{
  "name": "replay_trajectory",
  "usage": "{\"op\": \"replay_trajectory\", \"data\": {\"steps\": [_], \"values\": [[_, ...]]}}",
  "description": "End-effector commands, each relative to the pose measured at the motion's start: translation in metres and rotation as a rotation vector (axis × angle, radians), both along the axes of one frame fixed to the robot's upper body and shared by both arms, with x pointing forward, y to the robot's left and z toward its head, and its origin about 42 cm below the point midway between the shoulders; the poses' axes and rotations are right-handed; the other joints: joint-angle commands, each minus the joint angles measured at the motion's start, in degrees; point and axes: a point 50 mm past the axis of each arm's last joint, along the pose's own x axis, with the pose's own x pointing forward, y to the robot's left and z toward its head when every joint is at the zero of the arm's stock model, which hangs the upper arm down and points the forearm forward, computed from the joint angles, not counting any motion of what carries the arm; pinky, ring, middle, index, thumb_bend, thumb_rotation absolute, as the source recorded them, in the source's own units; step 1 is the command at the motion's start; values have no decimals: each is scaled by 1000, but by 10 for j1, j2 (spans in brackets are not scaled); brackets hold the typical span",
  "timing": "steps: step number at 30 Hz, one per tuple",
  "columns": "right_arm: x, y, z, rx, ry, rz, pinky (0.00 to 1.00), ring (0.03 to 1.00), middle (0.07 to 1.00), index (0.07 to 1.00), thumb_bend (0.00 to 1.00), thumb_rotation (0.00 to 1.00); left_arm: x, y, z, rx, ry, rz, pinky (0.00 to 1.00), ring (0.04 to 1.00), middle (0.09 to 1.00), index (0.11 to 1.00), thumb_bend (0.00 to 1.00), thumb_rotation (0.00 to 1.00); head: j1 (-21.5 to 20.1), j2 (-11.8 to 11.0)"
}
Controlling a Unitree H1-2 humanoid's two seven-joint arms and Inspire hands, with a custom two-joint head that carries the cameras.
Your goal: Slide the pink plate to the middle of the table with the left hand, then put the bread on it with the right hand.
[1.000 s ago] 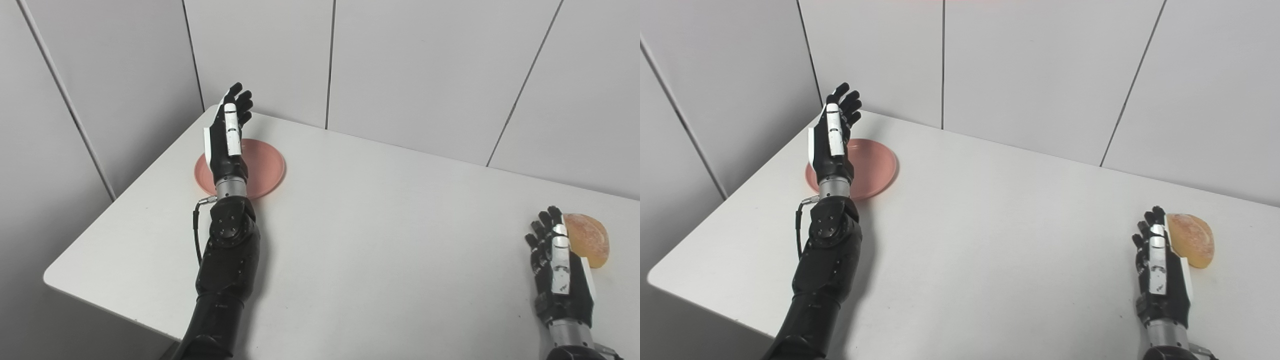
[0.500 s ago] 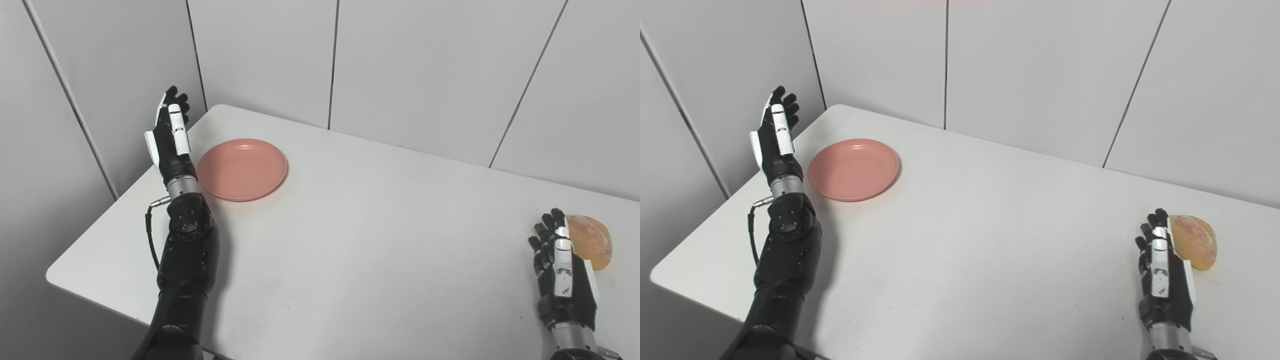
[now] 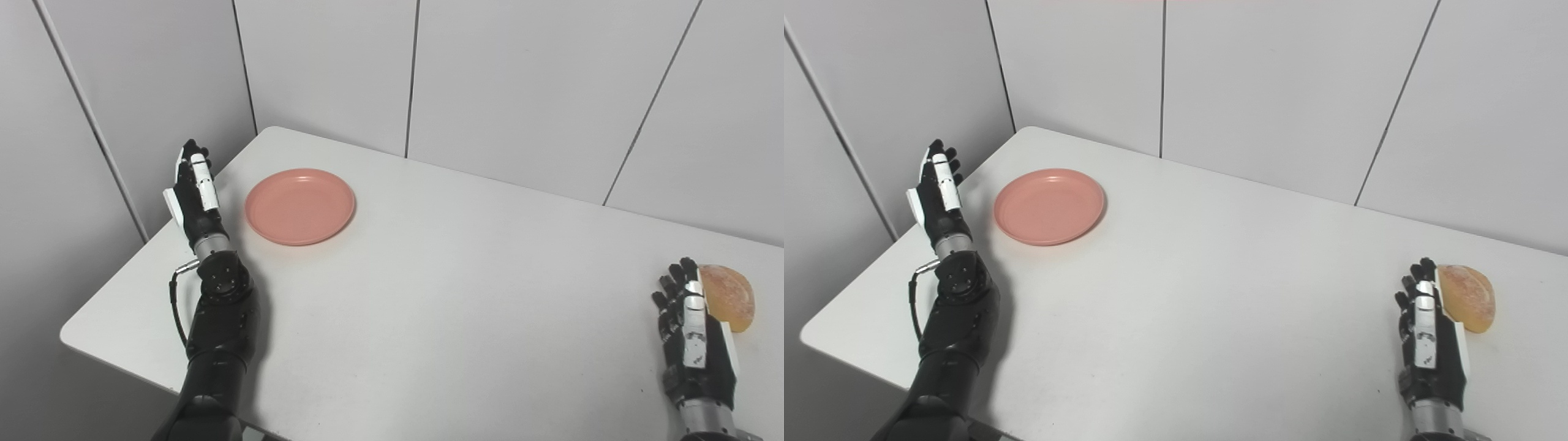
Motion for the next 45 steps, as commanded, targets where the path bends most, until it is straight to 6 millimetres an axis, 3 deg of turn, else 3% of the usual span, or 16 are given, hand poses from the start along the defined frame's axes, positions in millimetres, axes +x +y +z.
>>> {"op": "replay_trajectory", "data": {"steps": [1,7,18,30,45], "values": [[2,3,8,9,-31,6,1000,1000,1000,1000,632,946,11,8,21,25,-50,-20,857,842,834,833,512,1000,0,0],[0,3,11,15,-31,5,1000,1000,1000,1000,651,938,15,1,15,5,-22,-69,866,845,839,837,491,1000,2,2],[0,4,15,18,-29,-14,1000,1000,1000,1000,599,942,23,-15,14,-15,27,-189,856,842,833,825,472,1000,2,4],[-2,2,17,10,-37,-3,1000,1000,1000,1000,615,942,37,-54,13,-64,47,-296,881,857,846,843,466,1000,2,10],[-4,2,22,22,-31,-13,1000,1000,1000,1000,601,938,44,-83,10,-66,53,-421,908,864,851,845,470,1000,-3,19]]}}
